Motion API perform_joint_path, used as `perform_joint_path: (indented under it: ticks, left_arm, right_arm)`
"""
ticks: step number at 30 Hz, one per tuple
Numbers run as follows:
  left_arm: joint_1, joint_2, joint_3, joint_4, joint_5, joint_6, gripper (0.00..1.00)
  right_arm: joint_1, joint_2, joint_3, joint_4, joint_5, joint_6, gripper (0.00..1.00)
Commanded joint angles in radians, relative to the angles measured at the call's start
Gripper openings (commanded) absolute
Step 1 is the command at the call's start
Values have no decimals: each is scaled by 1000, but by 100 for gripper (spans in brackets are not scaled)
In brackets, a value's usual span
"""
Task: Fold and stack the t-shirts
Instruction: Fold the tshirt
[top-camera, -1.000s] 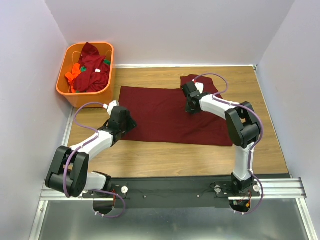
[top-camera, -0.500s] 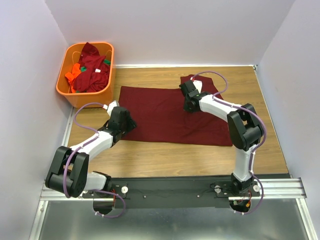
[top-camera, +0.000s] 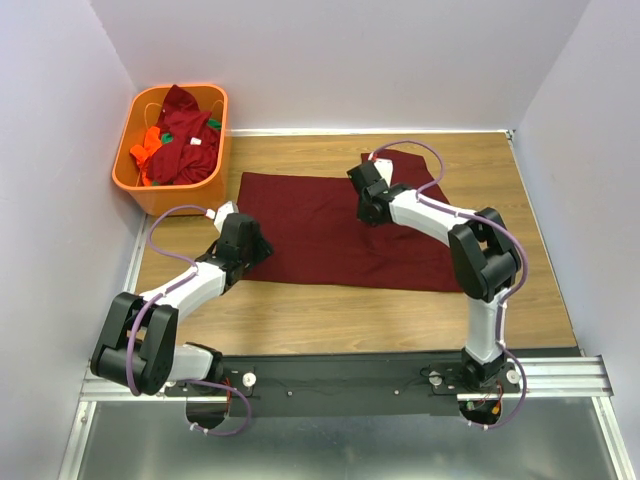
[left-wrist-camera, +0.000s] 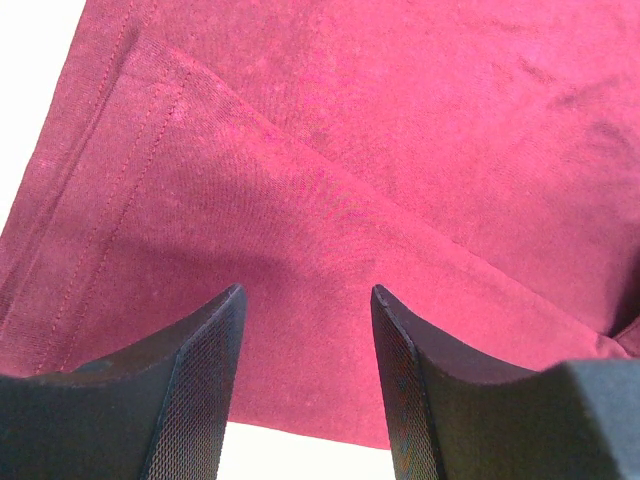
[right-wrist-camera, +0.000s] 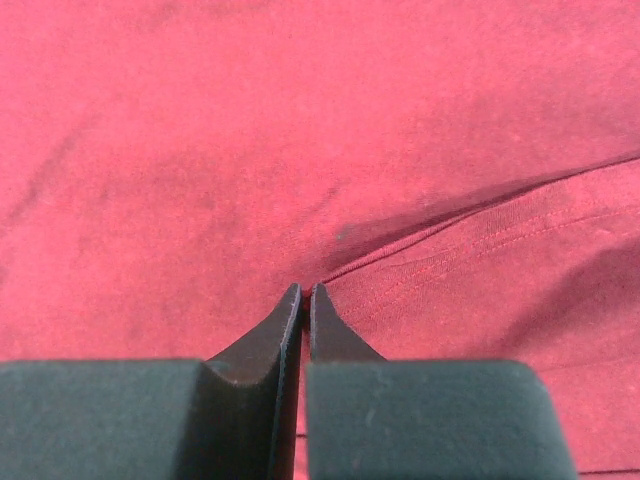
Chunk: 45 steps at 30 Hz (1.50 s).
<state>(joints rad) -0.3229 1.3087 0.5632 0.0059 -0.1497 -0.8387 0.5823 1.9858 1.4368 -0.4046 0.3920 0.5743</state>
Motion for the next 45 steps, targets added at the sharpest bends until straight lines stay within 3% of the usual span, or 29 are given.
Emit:
perform_joint_path:
  ticks: [1,10,12,13,17,27,45]
  left_arm:
    - [-4,-12,-17,-4,-33,0,61]
    - [-4,-17,-25,-4,-36,-5,61]
    - [-5,-17,-25,-4,-36,-8,61]
    - [-4,-17,-25,-4,-36,-8,61]
    - [-4,-11,-16,-4,-33,-10,61]
    - [-4,-17,-16,-4,-33,-10,61]
    - [-4,-11,-16,-4,-27,-3,61]
  right_arm:
    - [10,47,30,23,30,-11,11]
    - [19,68,19,67,8,-31,17]
    - [19,55,7,67,11,-36,31]
    - [19,33,1,69,18,-36,43]
    - [13,-27,-30,67,94,-44,59]
    - [-231,-123,-170,62,-5,-7,55]
    - [-343,-70,-184,69,-111,1,53]
